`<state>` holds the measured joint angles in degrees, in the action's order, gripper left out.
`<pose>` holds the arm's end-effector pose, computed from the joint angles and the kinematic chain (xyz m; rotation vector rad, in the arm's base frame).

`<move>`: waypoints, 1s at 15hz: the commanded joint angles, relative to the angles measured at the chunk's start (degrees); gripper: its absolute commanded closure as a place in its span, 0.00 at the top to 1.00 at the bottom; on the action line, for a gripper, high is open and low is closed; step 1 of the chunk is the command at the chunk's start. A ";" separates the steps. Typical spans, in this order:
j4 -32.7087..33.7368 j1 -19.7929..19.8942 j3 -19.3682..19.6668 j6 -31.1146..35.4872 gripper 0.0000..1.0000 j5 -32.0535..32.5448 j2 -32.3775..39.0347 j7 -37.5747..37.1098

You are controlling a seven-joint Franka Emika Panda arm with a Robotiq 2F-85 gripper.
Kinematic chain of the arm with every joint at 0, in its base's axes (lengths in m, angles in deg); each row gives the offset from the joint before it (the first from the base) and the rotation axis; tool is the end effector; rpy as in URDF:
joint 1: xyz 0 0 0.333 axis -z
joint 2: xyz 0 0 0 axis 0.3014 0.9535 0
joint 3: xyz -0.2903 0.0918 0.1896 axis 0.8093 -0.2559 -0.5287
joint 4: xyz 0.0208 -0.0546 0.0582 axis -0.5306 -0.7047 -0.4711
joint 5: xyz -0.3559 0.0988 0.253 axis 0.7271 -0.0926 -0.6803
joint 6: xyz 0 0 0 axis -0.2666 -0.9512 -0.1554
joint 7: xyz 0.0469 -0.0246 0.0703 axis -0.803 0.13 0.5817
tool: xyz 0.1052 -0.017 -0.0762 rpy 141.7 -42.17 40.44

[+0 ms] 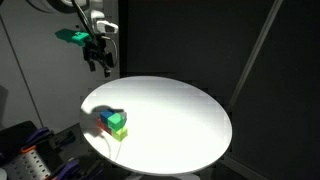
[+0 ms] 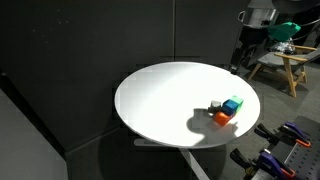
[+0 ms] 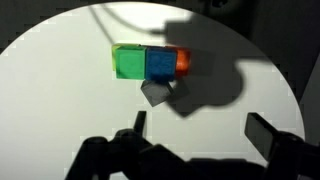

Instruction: Put the grey building block on the table

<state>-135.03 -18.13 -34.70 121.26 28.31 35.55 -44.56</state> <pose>0.4364 0.0112 0.3761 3.1259 0.0731 0.0703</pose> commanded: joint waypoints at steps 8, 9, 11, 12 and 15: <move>0.03 -0.15 0.14 -6.46 1.00 -0.62 -2.25 -0.07; 0.03 -0.15 0.14 -6.49 1.00 -0.62 -2.25 -0.07; 0.03 -0.15 0.14 -6.51 1.00 -0.62 -2.25 -0.07; 0.03 -0.15 0.14 -6.51 1.00 -0.62 -2.25 -0.07; 0.02 -0.15 0.14 -6.51 1.00 -0.63 -2.25 -0.07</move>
<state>-135.08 -18.13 -34.70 114.85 27.62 33.30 -44.56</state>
